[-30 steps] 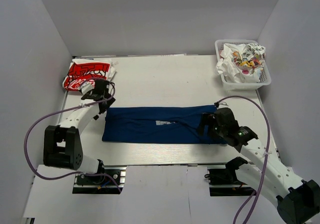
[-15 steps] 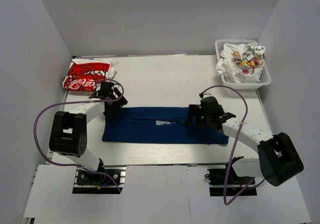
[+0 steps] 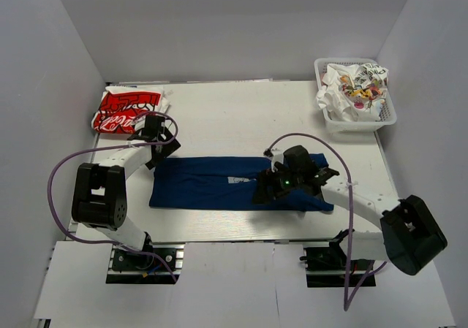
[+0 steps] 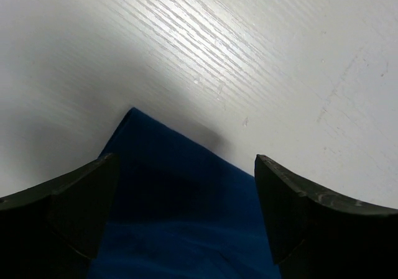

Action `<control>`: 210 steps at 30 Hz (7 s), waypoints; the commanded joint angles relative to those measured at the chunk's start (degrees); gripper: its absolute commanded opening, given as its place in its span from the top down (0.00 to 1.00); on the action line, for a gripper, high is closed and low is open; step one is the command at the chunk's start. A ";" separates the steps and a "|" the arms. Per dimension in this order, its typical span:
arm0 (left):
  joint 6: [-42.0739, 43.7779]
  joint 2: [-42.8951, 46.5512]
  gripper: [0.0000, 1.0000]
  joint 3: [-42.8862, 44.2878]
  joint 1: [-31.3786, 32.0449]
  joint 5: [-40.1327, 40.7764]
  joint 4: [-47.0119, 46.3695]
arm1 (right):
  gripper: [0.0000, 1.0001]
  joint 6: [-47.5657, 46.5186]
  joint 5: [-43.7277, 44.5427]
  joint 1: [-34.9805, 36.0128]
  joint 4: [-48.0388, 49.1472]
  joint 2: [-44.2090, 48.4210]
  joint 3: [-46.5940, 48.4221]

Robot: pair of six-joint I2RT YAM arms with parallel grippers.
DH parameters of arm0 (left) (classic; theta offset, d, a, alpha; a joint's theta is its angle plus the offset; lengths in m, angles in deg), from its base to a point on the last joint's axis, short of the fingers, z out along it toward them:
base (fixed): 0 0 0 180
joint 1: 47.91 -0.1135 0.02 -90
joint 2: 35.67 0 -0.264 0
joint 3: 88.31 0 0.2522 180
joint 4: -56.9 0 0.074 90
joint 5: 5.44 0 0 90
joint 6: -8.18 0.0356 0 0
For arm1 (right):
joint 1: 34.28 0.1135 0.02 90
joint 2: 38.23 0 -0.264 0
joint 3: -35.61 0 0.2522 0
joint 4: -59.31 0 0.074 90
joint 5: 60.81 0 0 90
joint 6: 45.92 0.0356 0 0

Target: Fold and stack the t-shirts

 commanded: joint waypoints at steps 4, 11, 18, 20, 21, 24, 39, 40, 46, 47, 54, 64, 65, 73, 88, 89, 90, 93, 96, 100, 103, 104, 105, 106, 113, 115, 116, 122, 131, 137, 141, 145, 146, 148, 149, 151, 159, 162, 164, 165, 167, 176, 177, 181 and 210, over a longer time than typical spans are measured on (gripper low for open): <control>0.55 1.95 0.01 1.17 -0.28 2.52 0.19 | 0.09 -4.48 -12.24 1.68 -4.26 4.24 4.21; 2.22 1.95 0.01 1.17 0.25 -0.37 0.72 | 0.09 5.08 17.78 0.18 -8.03 4.15 5.62; 2.75 3.26 0.01 -3.38 0.78 -2.57 0.11 | 0.09 14.59 33.13 -6.48 -12.80 -0.86 4.40; 2.05 3.97 0.01 -5.15 0.78 -1.79 0.11 | 0.09 15.38 32.95 -7.73 -10.53 -2.61 3.52; 2.05 3.97 0.01 -6.98 0.78 -1.26 -0.68 | 0.09 15.12 32.60 -8.69 -9.12 -4.10 3.69; 0.55 2.39 0.01 -9.71 1.30 -1.26 0.36 | 0.09 13.98 31.54 -10.97 -7.52 -10.41 6.22; -4.46 11.49 0.01 -17.90 12.99 -15.92 21.38 | 0.09 3.54 26.46 -19.33 -12.09 -55.78 64.22; -3.06 13.35 0.01 -18.86 14.65 -18.80 21.38 | 0.09 3.08 25.05 -19.42 -11.92 -59.88 70.86; 0.02 22.42 0.01 -12.75 18.71 -17.10 22.96 | 0.09 -2.02 17.66 -18.89 -4.54 -55.29 69.02; 0.55 22.42 0.01 -10.97 19.40 -14.99 23.83 | 0.09 -2.89 18.27 -18.81 -4.18 -53.09 68.21; 7.93 8.75 0.01 -0.59 22.66 -17.21 20.43 | 0.09 -4.75 20.21 -18.46 -6.64 -42.62 53.45; 10.92 -7.36 0.01 1.00 28.90 -21.37 22.17 | 0.09 -2.81 19.07 -18.63 -11.04 -47.00 53.43; 10.92 -8.59 0.01 1.00 29.60 -22.34 22.17 | 0.09 -2.81 18.63 -18.46 -11.65 -49.44 54.04; 9.61 -13.52 0.01 7.23 38.04 -31.58 18.92 | 0.09 -0.62 17.57 -18.89 -20.60 -67.38 77.05; 6.43 -20.91 0.01 21.99 47.80 -26.32 21.90 | 0.09 4.67 5.30 -19.34 -8.67 -77.95 96.50; 6.44 -20.30 0.01 22.79 48.67 -25.35 22.77 | 0.09 0.83 4.22 -19.07 -9.10 -77.33 97.72; 6.44 -19.59 0.01 23.32 49.46 -24.38 23.30 | 0.09 -0.51 3.60 -18.81 -10.32 -76.46 97.82; 6.44 -16.87 0.01 23.41 50.09 -19.47 24.62 | 0.09 -7.11 5.44 -17.05 -13.31 -67.17 94.40; 6.44 -13.27 0.01 19.65 50.61 -16.13 22.89 | 0.09 -12.82 5.01 -16.17 -12.62 -57.74 87.46; 5.04 -0.92 0.01 11.74 51.14 -10.93 18.76 | 0.09 -14.24 4.91 -14.94 -14.02 -49.48 82.01; 3.89 7.19 0.01 4.18 51.14 -8.38 14.10 | 0.09 -14.33 5.44 -13.54 -13.60 -43.41 75.60; 2.07 12.00 0.01 0.85 51.14 -6.46 13.47 | 0.09 -13.72 8.14 -12.66 -11.58 -38.44 68.10; 1.44 14.14 0.01 -0.40 50.36 -5.40 13.47 | 0.09 -12.06 9.30 -12.04 -9.39 -36.65 65.15; 0.91 15.99 0.01 -1.45 49.83 -3.82 14.16 | 0.09 -11.34 11.92 -11.78 -8.24 -32.80 62.17; -5.07 23.39 0.01 -9.28 48.69 6.21 17.60 | 0.09 2.70 19.24 -9.32 1.96 -12.48 26.22; -5.07 23.39 0.01 -11.90 48.07 5.69 15.76 | 0.09 5.18 17.49 -7.48 1.45 -7.37 18.68; -4.20 23.39 0.01 -12.71 47.54 3.95 12.71 | 0.09 6.06 16.79 -6.86 -0.03 -5.62 17.24; -3.14 21.19 0.01 -15.96 46.31 -1.87 8.99 | 0.09 9.84 7.03 -1.85 -3.29 4.14 1.16; -1.65 20.15 0.01 -20.36 45.17 -8.54 1.87 | 0.09 13.26 1.23 5.44 -8.85 6.61 -6.50; -1.12 15.58 0.24 -20.89 44.11 -9.08 0.63 | 0.09 15.73 2.54 8.08 -6.04 4.51 -7.91; -1.12 14.95 0.49 -20.89 43.58 -11.00 0.63 | 0.19 16.96 1.75 9.23 -3.92 2.13 -7.83; -0.59 18.29 0.67 -21.94 43.58 -11.63 1.25 | 0.40 17.14 1.83 9.67 -3.74 0.37 -7.91; -0.59 18.99 0.78 -22.81 43.58 -12.24 0.21 | 0.52 16.97 2.27 9.50 -3.92 0.28 -7.48; -0.59 20.22 0.84 -23.43 43.58 -12.86 -1.12 | 0.99 16.79 4.46 9.67 -4.79 0.11 -6.43; -0.59 20.23 0.88 -23.44 43.58 -13.47 -1.65 | 1.00 17.22 5.00 9.50 -5.06 -0.07 -6.25; -0.59 20.23 1.00 -23.44 43.58 -14.00 -1.65 | 1.00 16.97 7.36 9.41 -4.88 0.72 -5.89; 1.34 23.39 1.00 -21.60 43.58 -14.61 -3.05 | 1.00 13.80 10.63 9.50 -4.62 3.79 -3.52; 3.36 23.92 1.00 -18.79 43.58 -12.43 -3.15 | 1.00 13.10 13.08 9.49 -2.96 4.59 -2.29; 3.89 22.44 1.00 -15.46 43.58 -9.45 -1.75 | 1.00 12.84 15.80 9.41 -1.21 4.76 -0.72; 3.89 21.73 1.00 -14.48 43.58 -8.47 -1.13 | 1.00 12.75 17.03 9.41 -0.58 4.94 -0.27; 3.89 19.54 1.00 -12.03 42.97 -6.02 -1.12 | 1.00 11.96 20.36 9.23 0.21 4.85 0.96; 3.45 9.95 1.00 3.18 37.35 5.60 0.82 | 1.00 10.03 37.85 8.00 1.71 -0.94 10.62; 3.45 8.99 1.00 4.33 36.73 6.47 0.29 | 1.00 9.67 38.66 7.57 1.53 -2.25 12.89; 6.52 3.80 1.00 11.17 34.19 6.48 -1.65 | 1.00 7.39 44.09 6.25 -0.31 -6.73 20.45; 7.59 -30.03 0.77 47.01 20.91 5.07 5.08 | 0.61 3.69 36.64 -8.60 4.10 -38.82 46.89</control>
